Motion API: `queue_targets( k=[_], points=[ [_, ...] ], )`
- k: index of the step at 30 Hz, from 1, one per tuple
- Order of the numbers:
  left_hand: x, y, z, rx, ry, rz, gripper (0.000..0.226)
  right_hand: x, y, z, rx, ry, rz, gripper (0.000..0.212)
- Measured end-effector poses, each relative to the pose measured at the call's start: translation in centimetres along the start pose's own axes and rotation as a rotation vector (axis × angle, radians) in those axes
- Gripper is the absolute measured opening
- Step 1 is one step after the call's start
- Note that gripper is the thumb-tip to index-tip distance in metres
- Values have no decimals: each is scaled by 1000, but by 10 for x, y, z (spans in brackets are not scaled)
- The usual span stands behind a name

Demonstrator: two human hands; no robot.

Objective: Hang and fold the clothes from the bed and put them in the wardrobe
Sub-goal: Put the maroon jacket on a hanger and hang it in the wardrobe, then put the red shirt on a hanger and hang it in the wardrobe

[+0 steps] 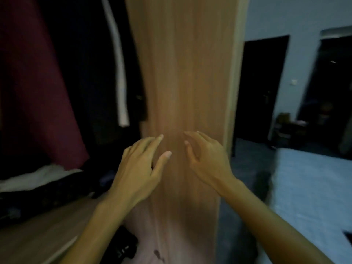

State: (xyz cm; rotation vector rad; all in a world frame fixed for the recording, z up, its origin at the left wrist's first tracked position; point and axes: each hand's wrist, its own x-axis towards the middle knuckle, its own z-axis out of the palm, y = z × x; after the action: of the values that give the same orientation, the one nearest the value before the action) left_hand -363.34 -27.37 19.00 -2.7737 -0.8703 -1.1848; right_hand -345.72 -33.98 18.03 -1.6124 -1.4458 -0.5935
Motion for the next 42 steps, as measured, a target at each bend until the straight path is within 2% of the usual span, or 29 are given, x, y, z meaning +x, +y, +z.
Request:
queue_targets(
  k=[6,11,18,23,27,34,42],
  points=[
    [-9,98,104,-237,-187,177,59,-115,97,-71,-197,17,316,34],
    [-10,173,177,-577,-307,293,57,-189,142,-138,-344,35,578,38],
    [-44,266,268,-902,-559,470,54,-292,159,-202,-623,158,920,34],
    [-81,315,298,-1025,-778,573,57,-347,139,-227,-732,198,1128,32],
    [-96,348,304,-1054,-874,630,60,-372,135,-253,-787,300,1231,31],
    [-114,417,326,-993,-968,689,61,-414,160,-291,-792,350,1298,29],
    [-144,530,366,-877,-975,653,60,-476,230,-388,-610,328,1302,31]
  ],
)
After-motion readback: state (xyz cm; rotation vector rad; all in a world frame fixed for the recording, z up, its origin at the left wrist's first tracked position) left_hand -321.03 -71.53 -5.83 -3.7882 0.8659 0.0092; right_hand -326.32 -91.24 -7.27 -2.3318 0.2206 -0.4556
